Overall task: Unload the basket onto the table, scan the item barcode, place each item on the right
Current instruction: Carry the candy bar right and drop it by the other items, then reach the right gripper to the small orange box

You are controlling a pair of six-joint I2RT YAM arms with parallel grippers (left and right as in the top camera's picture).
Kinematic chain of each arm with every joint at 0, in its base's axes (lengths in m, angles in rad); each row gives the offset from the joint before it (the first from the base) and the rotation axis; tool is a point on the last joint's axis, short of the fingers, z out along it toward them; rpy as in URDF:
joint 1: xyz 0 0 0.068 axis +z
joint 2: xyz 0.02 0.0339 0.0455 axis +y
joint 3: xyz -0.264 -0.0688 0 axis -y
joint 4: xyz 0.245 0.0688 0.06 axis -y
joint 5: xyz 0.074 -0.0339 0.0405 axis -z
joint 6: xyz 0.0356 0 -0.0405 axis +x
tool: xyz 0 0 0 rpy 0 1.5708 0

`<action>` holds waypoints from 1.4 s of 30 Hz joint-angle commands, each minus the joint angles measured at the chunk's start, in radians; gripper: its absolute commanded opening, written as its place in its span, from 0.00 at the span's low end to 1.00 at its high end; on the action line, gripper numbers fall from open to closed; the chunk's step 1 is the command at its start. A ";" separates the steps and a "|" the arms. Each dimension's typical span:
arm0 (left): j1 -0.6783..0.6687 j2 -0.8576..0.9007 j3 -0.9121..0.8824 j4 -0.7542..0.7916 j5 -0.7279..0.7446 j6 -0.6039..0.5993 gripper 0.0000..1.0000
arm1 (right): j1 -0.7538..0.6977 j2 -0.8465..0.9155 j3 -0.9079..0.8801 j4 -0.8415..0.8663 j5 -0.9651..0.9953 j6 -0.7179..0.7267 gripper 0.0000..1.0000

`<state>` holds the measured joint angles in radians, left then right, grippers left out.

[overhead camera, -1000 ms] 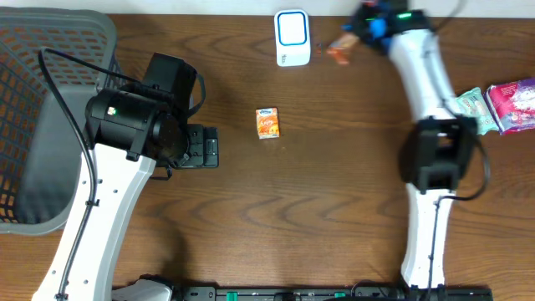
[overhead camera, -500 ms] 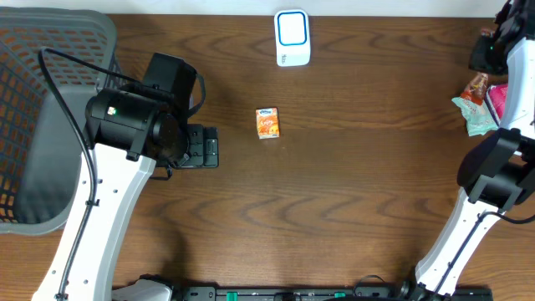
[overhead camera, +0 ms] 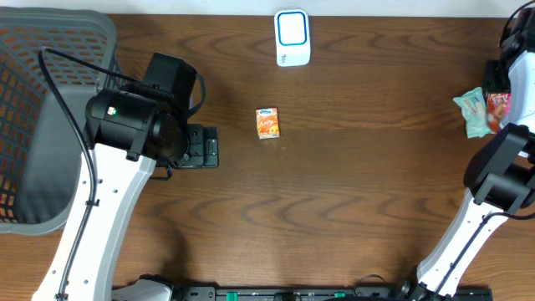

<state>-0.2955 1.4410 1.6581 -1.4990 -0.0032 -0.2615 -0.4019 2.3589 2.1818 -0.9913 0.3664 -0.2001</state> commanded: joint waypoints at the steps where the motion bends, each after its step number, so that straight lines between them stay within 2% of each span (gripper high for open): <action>1: 0.005 0.003 -0.003 -0.003 -0.005 -0.002 0.98 | 0.002 -0.019 -0.004 -0.007 0.033 0.002 0.52; 6: 0.005 0.003 -0.003 -0.003 -0.005 -0.002 0.98 | 0.032 -0.061 -0.003 -0.014 0.031 0.068 0.54; 9: 0.005 0.003 -0.003 -0.003 -0.005 -0.002 0.98 | 0.064 -0.121 -0.003 -0.014 -0.046 0.084 0.53; 11: 0.005 0.003 -0.003 -0.003 -0.005 -0.002 0.98 | 0.090 -0.170 -0.003 -0.017 -0.189 0.088 0.56; 12: 0.005 0.003 -0.003 -0.003 -0.005 -0.002 0.98 | 0.105 -0.194 -0.003 -0.021 -0.278 0.107 0.65; 15: 0.005 0.003 -0.003 -0.003 -0.005 -0.002 0.98 | 0.149 -0.251 -0.003 -0.046 -0.579 0.190 0.78; 19: 0.005 0.003 -0.003 -0.003 -0.005 -0.002 0.98 | 0.235 -0.274 -0.003 -0.119 -1.006 0.256 0.80; 21: 0.005 0.003 -0.003 -0.003 -0.005 -0.002 0.98 | 0.294 -0.264 -0.008 -0.164 -1.114 0.256 0.80; 23: 0.005 0.003 -0.003 -0.003 -0.005 -0.002 0.98 | 0.365 -0.251 -0.024 -0.182 -1.119 0.256 0.70; 28: 0.005 0.003 -0.003 -0.003 -0.005 -0.002 0.98 | 0.553 -0.200 -0.075 -0.178 -1.055 0.274 0.68; 33: 0.005 0.003 -0.003 -0.003 -0.005 -0.002 0.98 | 0.712 -0.129 -0.100 -0.167 -0.828 0.525 0.64; 42: 0.005 0.003 -0.003 -0.003 -0.005 -0.002 0.98 | 0.877 -0.051 -0.100 -0.130 -0.751 0.669 0.59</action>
<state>-0.2955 1.4410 1.6581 -1.4990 -0.0029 -0.2615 0.4397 2.2955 2.0830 -1.1343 -0.4625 0.3660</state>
